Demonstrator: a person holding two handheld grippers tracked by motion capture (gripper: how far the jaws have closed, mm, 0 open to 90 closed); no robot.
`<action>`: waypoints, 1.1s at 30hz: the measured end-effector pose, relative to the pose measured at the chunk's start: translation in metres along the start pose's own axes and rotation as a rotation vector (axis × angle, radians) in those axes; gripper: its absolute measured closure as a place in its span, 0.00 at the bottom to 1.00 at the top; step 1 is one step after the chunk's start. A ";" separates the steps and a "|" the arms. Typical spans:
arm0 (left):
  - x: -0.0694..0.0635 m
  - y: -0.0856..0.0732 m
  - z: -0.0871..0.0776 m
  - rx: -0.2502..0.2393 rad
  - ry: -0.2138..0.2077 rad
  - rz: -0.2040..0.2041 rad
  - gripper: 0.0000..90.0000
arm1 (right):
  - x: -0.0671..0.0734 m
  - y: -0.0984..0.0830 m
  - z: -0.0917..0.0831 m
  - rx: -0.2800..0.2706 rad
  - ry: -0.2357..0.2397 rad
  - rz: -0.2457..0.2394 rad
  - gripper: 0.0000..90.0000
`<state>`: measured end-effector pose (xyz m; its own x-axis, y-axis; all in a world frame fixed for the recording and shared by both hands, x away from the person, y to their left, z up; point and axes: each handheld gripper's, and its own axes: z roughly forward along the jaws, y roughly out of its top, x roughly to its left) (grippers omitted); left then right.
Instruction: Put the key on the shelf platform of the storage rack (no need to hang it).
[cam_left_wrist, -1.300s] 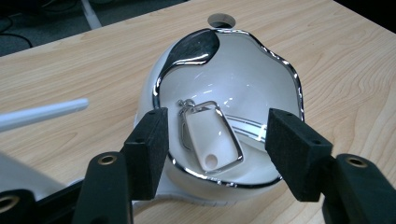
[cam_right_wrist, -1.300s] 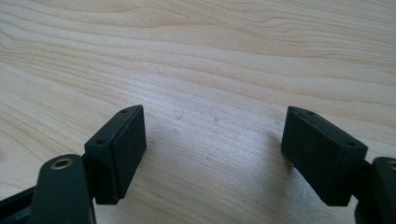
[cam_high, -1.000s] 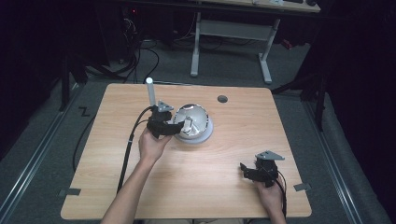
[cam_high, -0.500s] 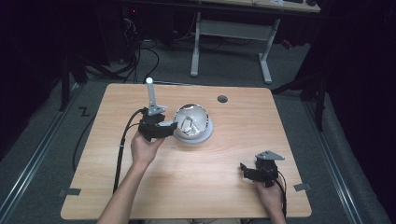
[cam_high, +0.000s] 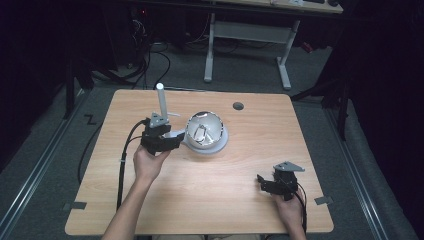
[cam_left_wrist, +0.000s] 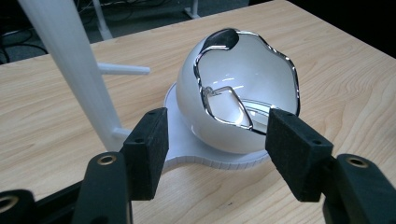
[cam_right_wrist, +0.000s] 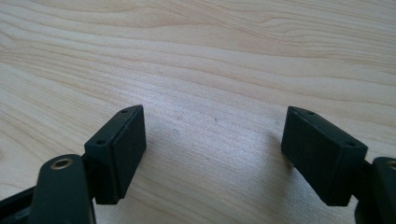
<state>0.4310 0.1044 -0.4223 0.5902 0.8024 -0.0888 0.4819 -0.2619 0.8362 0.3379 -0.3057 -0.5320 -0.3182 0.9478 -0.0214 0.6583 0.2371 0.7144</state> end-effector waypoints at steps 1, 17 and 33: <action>0.001 0.000 -0.001 -0.001 -0.002 -0.003 0.44 | 0.000 0.000 0.000 0.000 0.000 0.000 0.25; 0.007 -0.013 -0.018 -0.023 0.002 -0.031 0.44 | 0.000 0.000 0.000 0.000 0.000 0.000 0.25; 0.013 -0.029 -0.037 -0.041 0.010 -0.060 0.44 | 0.000 0.000 0.000 0.000 0.000 -0.001 0.25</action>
<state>0.4007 0.1421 -0.4272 0.5544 0.8213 -0.1344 0.4893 -0.1911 0.8509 0.3379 -0.3057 -0.5319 -0.3187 0.9476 -0.0219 0.6581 0.2378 0.7143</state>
